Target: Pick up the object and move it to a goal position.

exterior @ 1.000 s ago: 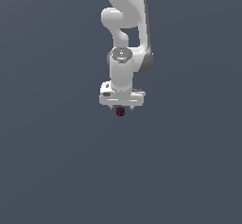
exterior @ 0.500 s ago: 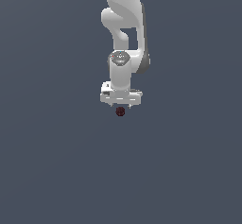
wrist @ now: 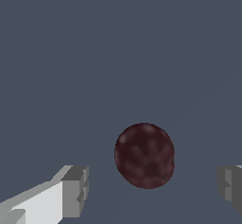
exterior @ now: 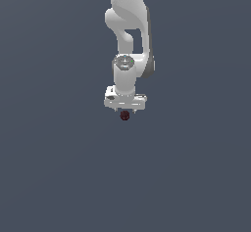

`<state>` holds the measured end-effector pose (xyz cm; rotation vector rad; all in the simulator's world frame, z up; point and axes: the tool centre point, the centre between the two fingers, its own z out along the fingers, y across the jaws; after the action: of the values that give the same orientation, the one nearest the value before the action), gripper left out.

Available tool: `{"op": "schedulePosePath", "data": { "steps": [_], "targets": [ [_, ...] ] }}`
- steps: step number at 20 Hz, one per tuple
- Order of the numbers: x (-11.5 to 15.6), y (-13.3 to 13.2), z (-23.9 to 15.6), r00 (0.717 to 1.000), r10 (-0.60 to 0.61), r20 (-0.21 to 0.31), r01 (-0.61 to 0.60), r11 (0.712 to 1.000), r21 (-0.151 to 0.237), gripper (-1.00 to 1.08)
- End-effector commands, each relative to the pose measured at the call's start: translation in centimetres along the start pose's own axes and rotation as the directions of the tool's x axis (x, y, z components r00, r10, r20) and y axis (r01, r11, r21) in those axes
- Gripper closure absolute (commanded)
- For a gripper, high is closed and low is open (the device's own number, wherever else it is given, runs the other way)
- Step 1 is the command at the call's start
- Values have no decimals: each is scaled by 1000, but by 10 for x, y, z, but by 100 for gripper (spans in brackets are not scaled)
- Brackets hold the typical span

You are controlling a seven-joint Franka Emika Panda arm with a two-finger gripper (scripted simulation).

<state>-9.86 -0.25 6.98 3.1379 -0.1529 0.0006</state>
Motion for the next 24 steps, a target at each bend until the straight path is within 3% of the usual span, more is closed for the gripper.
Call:
{"op": "schedulePosePath", "data": {
  "steps": [1, 12, 13, 24],
  "targets": [
    [-1, 0, 9, 1000, 0, 1, 0, 1000, 0, -92],
    [-1, 0, 41, 1000, 1, 0, -1, 1000, 0, -92],
    [-1, 0, 41, 1000, 1, 0, -1, 1000, 0, 108],
    [-2, 0, 41, 1000, 1, 0, -1, 1000, 0, 108]
  ]
}}
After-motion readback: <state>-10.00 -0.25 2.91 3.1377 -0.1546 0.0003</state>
